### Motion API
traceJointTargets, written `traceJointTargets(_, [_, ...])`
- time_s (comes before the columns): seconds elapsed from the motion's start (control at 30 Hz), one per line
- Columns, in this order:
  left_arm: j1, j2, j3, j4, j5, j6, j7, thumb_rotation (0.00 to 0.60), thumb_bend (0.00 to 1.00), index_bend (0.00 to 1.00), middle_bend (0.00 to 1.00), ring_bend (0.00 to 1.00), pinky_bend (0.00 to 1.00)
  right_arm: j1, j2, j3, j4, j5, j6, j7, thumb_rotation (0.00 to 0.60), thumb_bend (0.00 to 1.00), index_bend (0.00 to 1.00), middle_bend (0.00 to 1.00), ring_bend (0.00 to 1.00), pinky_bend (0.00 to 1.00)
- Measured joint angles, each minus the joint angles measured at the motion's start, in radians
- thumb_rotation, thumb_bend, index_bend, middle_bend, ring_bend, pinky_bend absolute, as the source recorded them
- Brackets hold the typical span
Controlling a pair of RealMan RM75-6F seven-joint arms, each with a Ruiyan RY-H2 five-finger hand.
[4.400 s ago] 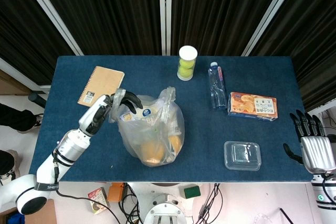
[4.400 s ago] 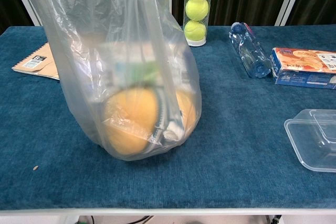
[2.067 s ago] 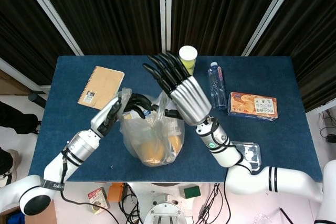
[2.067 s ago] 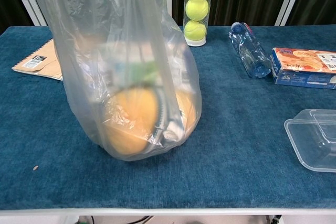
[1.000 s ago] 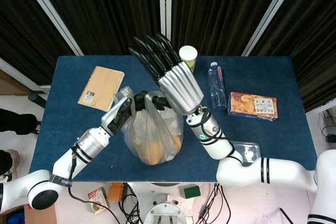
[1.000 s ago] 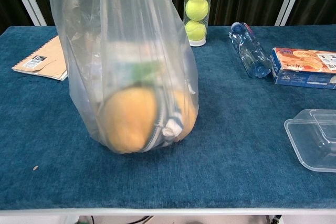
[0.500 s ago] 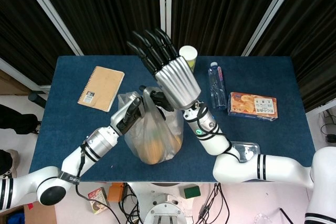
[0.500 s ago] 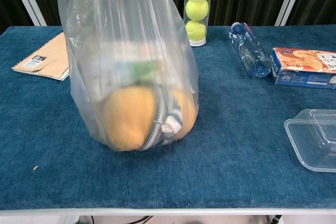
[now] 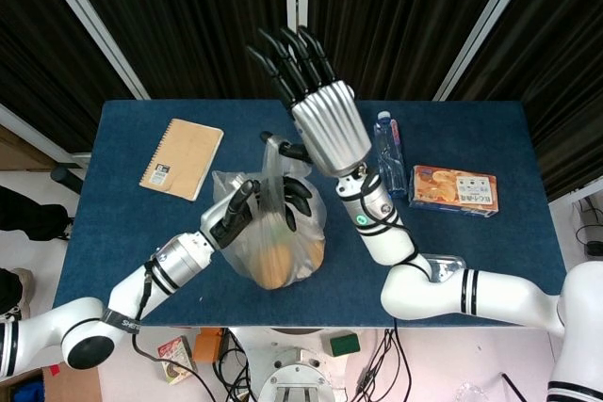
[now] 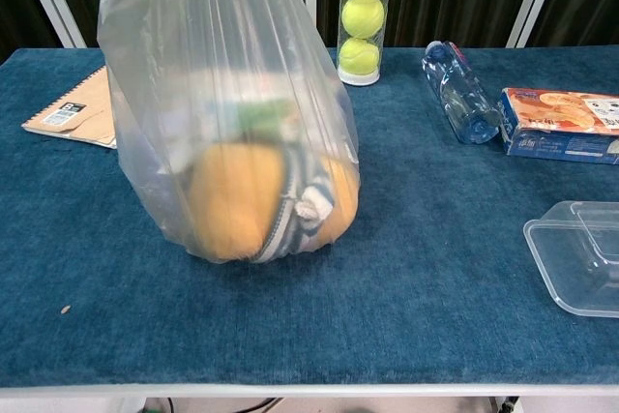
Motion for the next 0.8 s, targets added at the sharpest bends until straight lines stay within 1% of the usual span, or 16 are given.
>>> traceJointTargets(0.07, [0.011,0.005,-0.002,0.001,0.020,0.007,-0.029,0.031,0.00,0.43,0.63,0.55,0.66,-0.007,0.006,-0.006,0.001,0.003,0.003,0.005,0.600,0.13,0.00,0.00,0.00,0.00])
traceJointTargets(0.17, [0.023,0.010,-0.006,0.001,0.039,0.021,-0.069,0.030,0.00,0.53,0.70,0.62,0.71,-0.016,0.016,-0.019,0.004,0.007,0.004,0.010,0.600,0.13,0.00,0.00,0.00,0.00])
traceJointTargets(0.33, [0.032,0.020,-0.009,0.001,0.083,0.024,-0.158,0.033,0.00,0.60,0.77,0.67,0.74,-0.034,0.027,-0.043,0.014,0.010,0.007,0.024,0.600,0.13,0.00,0.00,0.00,0.00])
traceJointTargets(0.47, [0.036,0.031,-0.009,0.008,0.125,0.029,-0.246,0.034,0.00,0.67,0.84,0.74,0.78,-0.050,0.037,-0.058,0.020,0.007,0.014,0.035,0.600,0.13,0.00,0.00,0.00,0.00])
traceJointTargets(0.6, [0.033,0.043,-0.008,0.016,0.148,0.039,-0.292,0.033,0.00,0.70,0.88,0.77,0.78,-0.071,0.063,-0.078,0.019,0.002,0.009,0.052,0.600,0.11,0.00,0.00,0.00,0.00])
traceJointTargets(0.73, [0.027,0.044,-0.008,0.016,0.134,0.045,-0.299,0.026,0.00,0.70,0.88,0.77,0.78,-0.092,0.113,-0.112,-0.001,0.000,-0.039,0.071,0.600,0.07,0.00,0.00,0.00,0.00])
traceJointTargets(0.8, [0.023,0.044,-0.010,0.014,0.113,0.048,-0.301,0.037,0.00,0.69,0.86,0.76,0.78,-0.106,0.149,-0.131,-0.028,0.001,-0.073,0.098,0.600,0.04,0.00,0.00,0.00,0.00])
